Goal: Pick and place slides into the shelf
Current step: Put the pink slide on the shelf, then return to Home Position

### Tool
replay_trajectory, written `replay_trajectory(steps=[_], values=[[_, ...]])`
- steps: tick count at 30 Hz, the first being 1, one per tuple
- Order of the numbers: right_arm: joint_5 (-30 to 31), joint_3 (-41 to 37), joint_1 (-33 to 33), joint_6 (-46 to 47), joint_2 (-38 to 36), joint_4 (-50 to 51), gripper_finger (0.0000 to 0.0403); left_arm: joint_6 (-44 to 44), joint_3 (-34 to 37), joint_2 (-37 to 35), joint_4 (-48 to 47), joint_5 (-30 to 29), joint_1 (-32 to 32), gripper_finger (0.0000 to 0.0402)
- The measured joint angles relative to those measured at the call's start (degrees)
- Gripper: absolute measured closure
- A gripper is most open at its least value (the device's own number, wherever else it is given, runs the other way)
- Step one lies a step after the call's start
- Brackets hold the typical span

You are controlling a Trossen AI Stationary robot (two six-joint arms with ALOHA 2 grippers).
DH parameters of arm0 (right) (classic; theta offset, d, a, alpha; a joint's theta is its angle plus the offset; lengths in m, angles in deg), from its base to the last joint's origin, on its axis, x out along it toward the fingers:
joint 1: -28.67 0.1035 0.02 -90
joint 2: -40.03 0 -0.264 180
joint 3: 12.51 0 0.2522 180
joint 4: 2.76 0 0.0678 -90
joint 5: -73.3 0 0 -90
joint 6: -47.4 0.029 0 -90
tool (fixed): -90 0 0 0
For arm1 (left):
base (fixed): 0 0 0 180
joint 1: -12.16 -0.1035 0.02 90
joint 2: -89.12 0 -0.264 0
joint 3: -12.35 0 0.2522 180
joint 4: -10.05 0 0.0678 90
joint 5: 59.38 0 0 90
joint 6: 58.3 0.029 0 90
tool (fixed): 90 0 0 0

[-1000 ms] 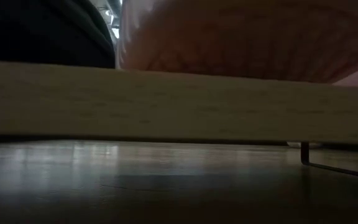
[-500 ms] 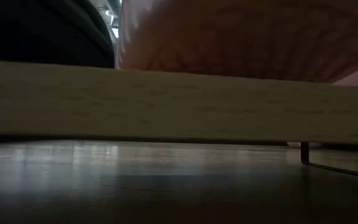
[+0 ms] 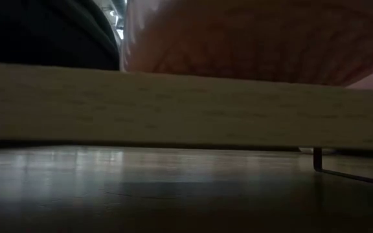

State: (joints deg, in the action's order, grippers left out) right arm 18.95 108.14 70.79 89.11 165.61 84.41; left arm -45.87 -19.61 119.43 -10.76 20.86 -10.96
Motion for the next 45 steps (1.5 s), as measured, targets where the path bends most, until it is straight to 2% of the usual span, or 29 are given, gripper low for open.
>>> replay_trajectory(steps=[12,16,20,22,26,29,38,41,45], values=[[0.1,8.3,0.0,-0.8,0.0,5.1,0.0172,0.0,0.0,0.0,0.0,0.0,0.0,0.0401],[0.1,11.7,-0.7,0.1,0.0,7.9,0.019,-0.3,0.0,0.0,0.1,0.3,0.0,0.0401],[0.3,16.8,-1.7,-0.1,0.0,14.4,0.0248,-0.3,0.0,0.0,0.1,3.4,0.0,0.0401],[0.4,19.6,-2.5,-0.4,0.0,16.9,0.0291,-0.8,0.0,0.0,0.1,5.2,0.0,0.0401],[1.7,23.7,-4.3,-8.0,-0.6,16.5,0.0386,-1.9,0.0,0.0,0.3,7.9,0.0,0.0401],[3.4,24.7,-5.8,-11.5,-2.1,16.5,0.0392,-3.4,0.0,-0.7,0.6,8.2,0.3,0.0401],[6.5,18.8,-11.1,-14.1,-9.7,14.1,0.0399,-4.9,0.0,-5.0,0.6,8.2,3.7,0.0401],[6.6,12.6,-12.0,-15.6,-11.7,7.4,0.04,-5.7,0.0,-6.3,0.2,8.2,5.3,0.0401],[6.0,0.6,-12.7,-18.4,-15.7,-3.8,0.0401,-5.6,0.0,-7.5,0.0,8.2,6.8,0.0401]])
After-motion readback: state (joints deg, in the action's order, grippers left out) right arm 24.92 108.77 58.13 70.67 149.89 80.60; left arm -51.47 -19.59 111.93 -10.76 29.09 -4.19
